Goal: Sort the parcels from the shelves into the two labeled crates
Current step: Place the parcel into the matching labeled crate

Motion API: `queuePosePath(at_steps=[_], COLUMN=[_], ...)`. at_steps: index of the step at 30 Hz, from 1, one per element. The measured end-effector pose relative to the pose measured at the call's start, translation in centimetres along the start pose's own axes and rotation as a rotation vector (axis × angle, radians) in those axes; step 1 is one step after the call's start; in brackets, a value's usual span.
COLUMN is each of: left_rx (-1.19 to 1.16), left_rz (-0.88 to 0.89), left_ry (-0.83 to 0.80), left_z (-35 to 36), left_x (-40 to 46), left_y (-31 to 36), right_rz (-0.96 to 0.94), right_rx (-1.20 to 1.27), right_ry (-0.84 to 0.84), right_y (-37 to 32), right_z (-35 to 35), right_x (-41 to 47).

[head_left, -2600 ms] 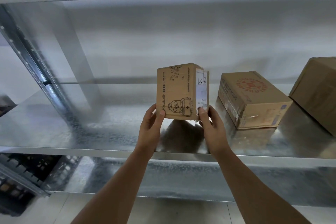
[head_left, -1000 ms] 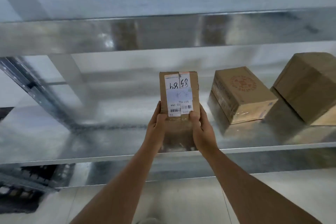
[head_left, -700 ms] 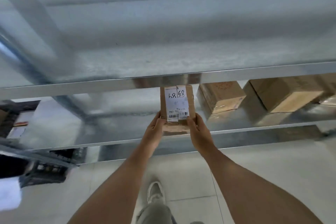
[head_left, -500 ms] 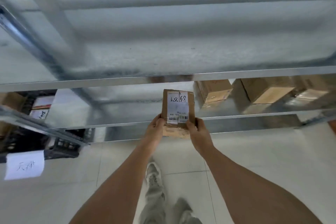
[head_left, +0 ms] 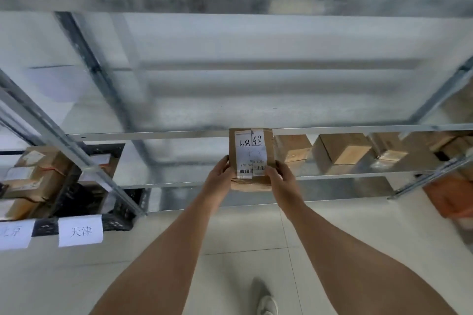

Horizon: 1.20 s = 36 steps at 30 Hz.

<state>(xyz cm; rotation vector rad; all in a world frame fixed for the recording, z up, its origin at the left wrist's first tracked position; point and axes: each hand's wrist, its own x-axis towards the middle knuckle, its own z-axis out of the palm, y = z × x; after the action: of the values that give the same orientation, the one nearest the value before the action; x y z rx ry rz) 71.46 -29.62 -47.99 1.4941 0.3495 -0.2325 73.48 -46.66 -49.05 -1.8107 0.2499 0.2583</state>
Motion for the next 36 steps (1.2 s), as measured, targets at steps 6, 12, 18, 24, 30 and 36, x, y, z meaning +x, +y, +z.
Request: queuePosePath(at_steps=[6, 12, 18, 24, 30, 36], left_rx=[0.056, -0.019, -0.096, -0.111, -0.072, -0.117], left_rz=[0.128, 0.223, 0.191, 0.086, -0.031, -0.169], left_ry=[-0.001, 0.030, 0.105, 0.148, 0.185, 0.186], left_z=[-6.9, -14.9, -21.6, -27.8, -34.0, -39.9], left_x=[-8.1, -13.9, -17.0, -16.7, -12.4, -10.6], left_y=[4.6, 6.9, 6.2, 4.7, 5.0, 4.9], right_rz=[-0.140, -0.192, -0.154, -0.123, -0.065, 0.000], right_rx=[0.036, 0.077, 0.044, -0.015, -0.043, -0.102], right_ry=[0.129, 0.167, 0.135, 0.105, 0.126, 0.151], right_y=[-6.1, -10.2, -11.0, -10.1, -10.1, -10.2], right_z=[5.6, 12.8, 19.5, 26.6, 33.9, 39.8], right_x=[-7.8, -13.3, -15.4, -14.0, -10.4, -9.7])
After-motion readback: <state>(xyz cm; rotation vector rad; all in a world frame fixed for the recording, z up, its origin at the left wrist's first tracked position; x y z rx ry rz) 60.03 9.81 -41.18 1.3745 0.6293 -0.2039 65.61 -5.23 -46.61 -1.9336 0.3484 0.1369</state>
